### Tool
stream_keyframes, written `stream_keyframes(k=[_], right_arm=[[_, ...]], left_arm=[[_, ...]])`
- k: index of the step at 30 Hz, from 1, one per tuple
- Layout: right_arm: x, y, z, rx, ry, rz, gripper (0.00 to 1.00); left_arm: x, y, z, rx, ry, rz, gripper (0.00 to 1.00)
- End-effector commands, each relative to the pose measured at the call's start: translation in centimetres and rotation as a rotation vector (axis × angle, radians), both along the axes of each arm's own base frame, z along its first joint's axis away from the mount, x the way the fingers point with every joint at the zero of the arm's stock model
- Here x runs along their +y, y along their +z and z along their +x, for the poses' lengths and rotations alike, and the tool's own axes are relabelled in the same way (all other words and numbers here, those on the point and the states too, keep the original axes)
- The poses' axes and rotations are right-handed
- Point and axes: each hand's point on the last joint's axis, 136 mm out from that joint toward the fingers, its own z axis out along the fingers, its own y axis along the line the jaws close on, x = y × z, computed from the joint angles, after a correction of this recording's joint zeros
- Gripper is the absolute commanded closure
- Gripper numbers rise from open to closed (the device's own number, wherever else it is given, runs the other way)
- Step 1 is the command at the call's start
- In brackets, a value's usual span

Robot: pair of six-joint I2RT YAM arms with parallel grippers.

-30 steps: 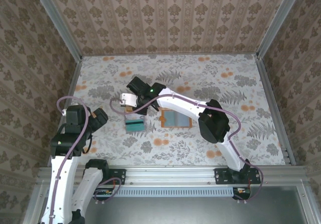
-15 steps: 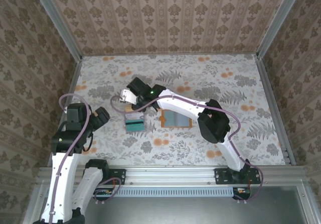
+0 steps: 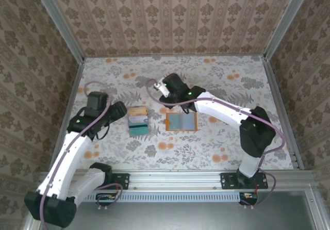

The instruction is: Take the credit cards out of the card holder

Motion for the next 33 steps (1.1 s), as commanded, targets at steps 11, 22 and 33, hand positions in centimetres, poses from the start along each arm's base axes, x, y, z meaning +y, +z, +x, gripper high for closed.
stream_keyframes(k=[11, 22, 33], right_arm=[[-10.3, -5.4, -3.9, 0.313, -0.457, 0.199, 0.72], [-11.7, -11.1, -6.5, 0.549, -0.564, 0.275, 0.79], [-13.1, -14.1, -7.1, 0.594, -0.643, 0.214, 0.79]], left_arm=[[-15.5, -2.9, 4.4, 0.085, -0.313, -0.044, 0.4], [-23.0, -10.0, 3.2, 0.315, -0.504, -0.083, 0.56], [-24.0, -13.6, 2.3, 0.422, -0.548, -0.072, 0.59]])
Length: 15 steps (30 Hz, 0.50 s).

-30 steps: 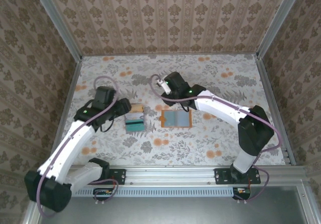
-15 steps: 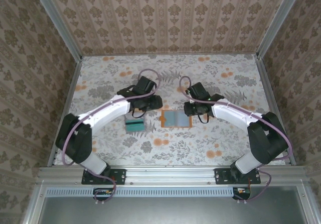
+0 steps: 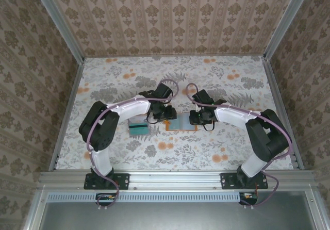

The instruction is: Take the credit cards out of the card holder

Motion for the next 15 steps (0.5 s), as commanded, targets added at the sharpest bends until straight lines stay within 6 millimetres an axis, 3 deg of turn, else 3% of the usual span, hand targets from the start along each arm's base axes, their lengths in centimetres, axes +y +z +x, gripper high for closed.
stream_keyframes(k=[1, 10, 15], right_arm=[[-0.8, -0.8, -0.2, 0.02, -0.039, -0.023, 0.79], [-1.5, -1.9, -0.6, 0.044, -0.05, -0.059, 0.79], [-1.7, -2.0, -0.6, 0.046, -0.055, -0.073, 0.8]], left_arm=[[-0.9, 0.5, 0.0, 0.004, -0.037, -0.025, 0.59], [-1.4, -0.3, 0.0, 0.014, -0.064, -0.019, 0.58], [-0.7, -1.0, 0.2, 0.025, -0.047, 0.028, 0.58]])
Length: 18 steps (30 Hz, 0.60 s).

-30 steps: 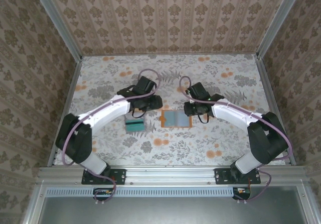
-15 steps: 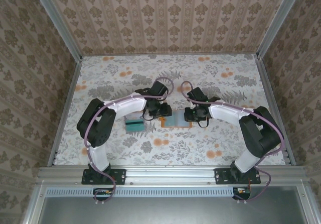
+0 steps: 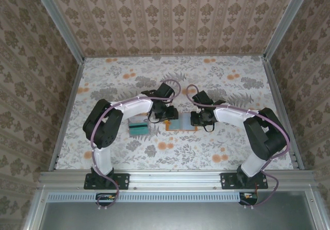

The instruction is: Take the credit cards out of the card holder

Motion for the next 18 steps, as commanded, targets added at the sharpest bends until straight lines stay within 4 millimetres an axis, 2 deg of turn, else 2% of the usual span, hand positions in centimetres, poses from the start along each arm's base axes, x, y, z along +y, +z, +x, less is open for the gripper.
stream_keyframes(k=[1, 5, 18], right_arm=[[-1.0, -1.0, -0.4, 0.027, -0.028, -0.041, 0.8], [-0.9, -1.1, -0.4, 0.033, -0.027, -0.038, 0.79], [-0.4, -1.6, -0.4, 0.051, -0.026, -0.019, 0.8]], left_arm=[[0.4, -0.3, -0.1, 0.003, -0.01, 0.044, 0.58], [1.0, -0.6, -0.2, 0.006, -0.002, 0.075, 0.59], [-0.3, -1.4, -0.6, 0.044, -0.034, 0.029, 0.58]])
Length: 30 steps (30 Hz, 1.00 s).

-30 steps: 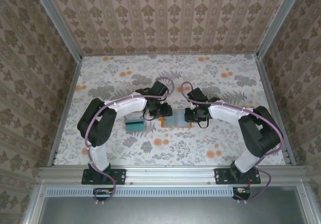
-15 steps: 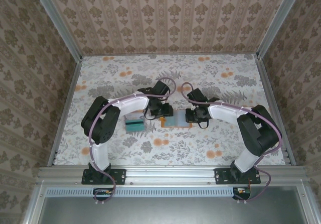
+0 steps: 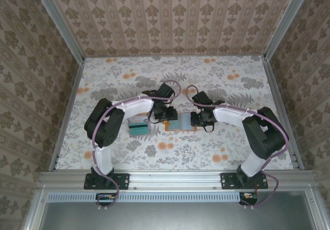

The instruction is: Take the credit cards out of the card holder

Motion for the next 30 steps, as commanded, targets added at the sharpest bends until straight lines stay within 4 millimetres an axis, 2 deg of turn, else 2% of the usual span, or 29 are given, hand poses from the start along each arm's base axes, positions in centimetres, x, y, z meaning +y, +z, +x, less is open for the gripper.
stream_keyframes(k=[1, 7, 16, 23, 26, 30], right_arm=[[-0.3, -1.1, -0.3, 0.038, -0.02, -0.011, 0.8], [-0.2, -1.1, -0.3, 0.043, -0.017, -0.007, 0.8], [-0.2, -1.1, -0.2, 0.043, -0.014, -0.008, 0.8], [-0.1, -1.0, -0.1, 0.041, -0.017, -0.004, 0.79], [-0.3, -0.5, 0.2, 0.021, -0.038, -0.005, 0.78], [-1.2, 1.5, 0.9, -0.046, -0.084, 0.011, 0.75]], left_arm=[[-0.8, -0.6, -0.5, 0.026, -0.04, -0.008, 0.59], [-2.1, -0.2, -0.5, 0.026, -0.074, -0.06, 0.58], [-2.5, 0.8, -0.4, 0.002, -0.095, -0.079, 0.57], [-5.0, 2.0, -0.7, -0.006, -0.171, -0.172, 0.57], [-6.2, 2.2, -0.8, -0.002, -0.206, -0.194, 0.57], [-7.2, 2.7, -0.7, -0.008, -0.23, -0.211, 0.57]])
